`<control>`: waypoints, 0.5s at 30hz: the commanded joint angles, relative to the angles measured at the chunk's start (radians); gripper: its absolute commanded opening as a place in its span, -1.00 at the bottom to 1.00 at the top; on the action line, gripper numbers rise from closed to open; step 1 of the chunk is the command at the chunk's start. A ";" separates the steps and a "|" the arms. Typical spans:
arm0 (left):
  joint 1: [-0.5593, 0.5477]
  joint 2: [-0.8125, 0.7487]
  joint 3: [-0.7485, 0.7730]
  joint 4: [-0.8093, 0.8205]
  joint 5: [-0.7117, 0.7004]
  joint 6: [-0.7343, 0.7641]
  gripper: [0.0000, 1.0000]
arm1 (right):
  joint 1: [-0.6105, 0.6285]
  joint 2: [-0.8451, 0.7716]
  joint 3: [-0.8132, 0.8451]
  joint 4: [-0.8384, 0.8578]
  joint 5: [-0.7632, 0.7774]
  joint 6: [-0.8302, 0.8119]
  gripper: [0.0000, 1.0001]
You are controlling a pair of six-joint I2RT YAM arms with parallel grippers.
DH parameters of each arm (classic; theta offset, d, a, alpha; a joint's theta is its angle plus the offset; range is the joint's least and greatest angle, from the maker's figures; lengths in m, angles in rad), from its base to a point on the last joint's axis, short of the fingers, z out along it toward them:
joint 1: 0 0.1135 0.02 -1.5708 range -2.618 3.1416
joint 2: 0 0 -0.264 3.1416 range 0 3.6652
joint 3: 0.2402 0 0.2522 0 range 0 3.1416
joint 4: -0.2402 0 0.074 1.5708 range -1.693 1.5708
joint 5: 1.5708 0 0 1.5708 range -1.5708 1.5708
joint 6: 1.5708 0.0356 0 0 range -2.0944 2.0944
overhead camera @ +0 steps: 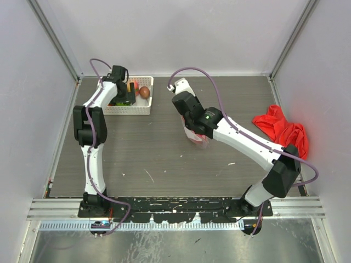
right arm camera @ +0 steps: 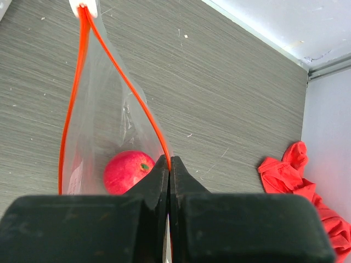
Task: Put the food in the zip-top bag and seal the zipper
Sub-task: Pick up the fake fruit from the bin.
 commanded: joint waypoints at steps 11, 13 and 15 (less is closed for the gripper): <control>0.009 -0.058 -0.033 0.102 0.035 0.022 0.69 | -0.004 -0.014 0.069 -0.026 0.010 0.028 -0.99; 0.009 -0.087 -0.058 0.120 0.053 0.019 0.50 | -0.003 -0.014 0.081 -0.041 0.024 0.026 -0.99; 0.008 -0.122 -0.087 0.140 0.071 0.010 0.33 | -0.003 -0.015 0.093 -0.055 0.047 0.017 -0.99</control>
